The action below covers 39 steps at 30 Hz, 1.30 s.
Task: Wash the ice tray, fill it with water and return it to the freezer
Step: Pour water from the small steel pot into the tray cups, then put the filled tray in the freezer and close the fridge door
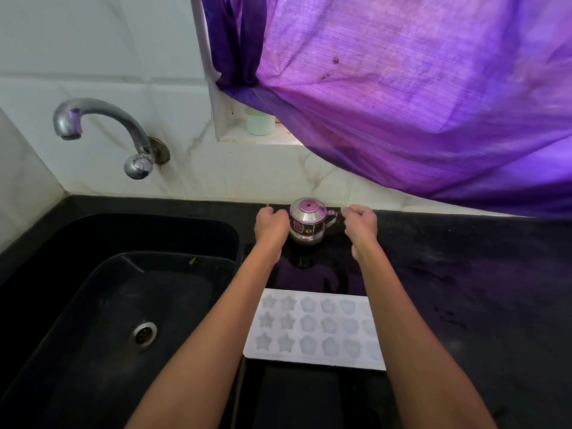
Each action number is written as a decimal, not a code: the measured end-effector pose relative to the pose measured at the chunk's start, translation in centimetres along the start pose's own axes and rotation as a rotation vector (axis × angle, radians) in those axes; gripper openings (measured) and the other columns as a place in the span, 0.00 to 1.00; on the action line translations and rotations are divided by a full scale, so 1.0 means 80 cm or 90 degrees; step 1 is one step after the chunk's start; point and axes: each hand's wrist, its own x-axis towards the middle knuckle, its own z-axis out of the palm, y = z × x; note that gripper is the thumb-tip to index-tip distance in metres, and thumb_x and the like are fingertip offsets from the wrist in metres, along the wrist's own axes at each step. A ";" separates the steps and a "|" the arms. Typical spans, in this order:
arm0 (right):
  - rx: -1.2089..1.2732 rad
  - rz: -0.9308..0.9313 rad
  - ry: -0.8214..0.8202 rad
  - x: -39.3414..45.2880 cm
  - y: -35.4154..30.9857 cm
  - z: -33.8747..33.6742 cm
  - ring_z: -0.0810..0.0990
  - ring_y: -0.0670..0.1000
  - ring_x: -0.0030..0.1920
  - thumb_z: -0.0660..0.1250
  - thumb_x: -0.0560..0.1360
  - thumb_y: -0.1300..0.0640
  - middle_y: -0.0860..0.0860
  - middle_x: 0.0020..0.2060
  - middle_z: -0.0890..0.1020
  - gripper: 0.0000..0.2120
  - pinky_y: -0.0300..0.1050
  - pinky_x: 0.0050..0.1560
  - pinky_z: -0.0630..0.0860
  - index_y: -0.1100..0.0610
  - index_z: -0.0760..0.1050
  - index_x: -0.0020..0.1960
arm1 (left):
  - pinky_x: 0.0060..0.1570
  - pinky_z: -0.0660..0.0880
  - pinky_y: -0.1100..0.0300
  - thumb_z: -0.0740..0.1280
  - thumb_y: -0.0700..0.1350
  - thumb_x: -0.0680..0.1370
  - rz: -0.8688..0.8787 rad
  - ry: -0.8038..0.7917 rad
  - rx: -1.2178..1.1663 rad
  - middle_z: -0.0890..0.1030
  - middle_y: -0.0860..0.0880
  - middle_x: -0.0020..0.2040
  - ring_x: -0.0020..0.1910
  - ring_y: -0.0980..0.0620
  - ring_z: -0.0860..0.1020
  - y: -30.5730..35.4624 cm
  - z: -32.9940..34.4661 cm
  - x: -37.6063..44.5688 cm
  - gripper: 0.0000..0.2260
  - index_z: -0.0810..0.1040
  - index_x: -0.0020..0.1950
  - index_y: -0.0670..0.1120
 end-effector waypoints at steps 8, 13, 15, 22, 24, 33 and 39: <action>-0.012 -0.096 0.004 -0.062 0.001 -0.039 0.78 0.50 0.56 0.65 0.77 0.55 0.52 0.55 0.80 0.11 0.50 0.61 0.76 0.57 0.75 0.58 | 0.33 0.66 0.57 0.60 0.42 0.77 0.123 0.005 0.019 0.67 0.43 0.31 0.31 0.46 0.68 -0.015 -0.040 -0.070 0.10 0.71 0.36 0.42; -0.048 -0.134 0.007 -0.090 0.024 -0.066 0.79 0.50 0.54 0.65 0.77 0.53 0.51 0.53 0.81 0.12 0.48 0.58 0.76 0.57 0.76 0.57 | 0.57 0.73 0.46 0.61 0.47 0.79 0.116 0.012 0.091 0.76 0.32 0.56 0.57 0.35 0.75 -0.043 -0.062 -0.099 0.20 0.70 0.61 0.30; -0.075 -0.136 0.013 -0.100 0.034 -0.076 0.79 0.50 0.54 0.65 0.77 0.53 0.51 0.52 0.81 0.12 0.46 0.57 0.76 0.57 0.76 0.58 | 0.55 0.73 0.49 0.61 0.47 0.79 0.113 0.018 0.108 0.79 0.37 0.52 0.54 0.39 0.77 -0.057 -0.070 -0.104 0.13 0.76 0.53 0.37; -0.170 -0.115 0.038 -0.124 0.073 -0.105 0.76 0.52 0.57 0.64 0.78 0.52 0.49 0.51 0.77 0.13 0.49 0.58 0.74 0.57 0.73 0.60 | 0.46 0.68 0.56 0.62 0.46 0.78 0.087 0.078 0.196 0.70 0.52 0.38 0.42 0.50 0.70 -0.110 -0.087 -0.116 0.13 0.64 0.35 0.52; -0.194 -0.106 0.044 -0.130 0.083 -0.113 0.76 0.52 0.56 0.63 0.78 0.52 0.48 0.50 0.76 0.14 0.50 0.57 0.73 0.57 0.73 0.60 | 0.46 0.68 0.56 0.63 0.45 0.78 0.073 0.081 0.213 0.70 0.53 0.38 0.43 0.49 0.71 -0.121 -0.088 -0.121 0.09 0.68 0.38 0.50; -0.345 -0.046 0.088 -0.146 0.112 -0.136 0.73 0.53 0.49 0.62 0.78 0.50 0.53 0.55 0.77 0.16 0.46 0.48 0.69 0.56 0.69 0.63 | 0.46 0.67 0.57 0.64 0.43 0.77 0.046 0.076 0.248 0.77 0.48 0.48 0.48 0.50 0.72 -0.140 -0.085 -0.135 0.14 0.73 0.62 0.43; -0.378 -0.008 0.088 -0.147 0.123 -0.140 0.74 0.55 0.47 0.61 0.78 0.52 0.51 0.48 0.75 0.12 0.46 0.45 0.70 0.56 0.71 0.58 | 0.38 0.65 0.60 0.64 0.41 0.76 0.045 0.113 0.268 0.65 0.55 0.33 0.30 0.59 0.63 -0.146 -0.084 -0.132 0.18 0.58 0.33 0.53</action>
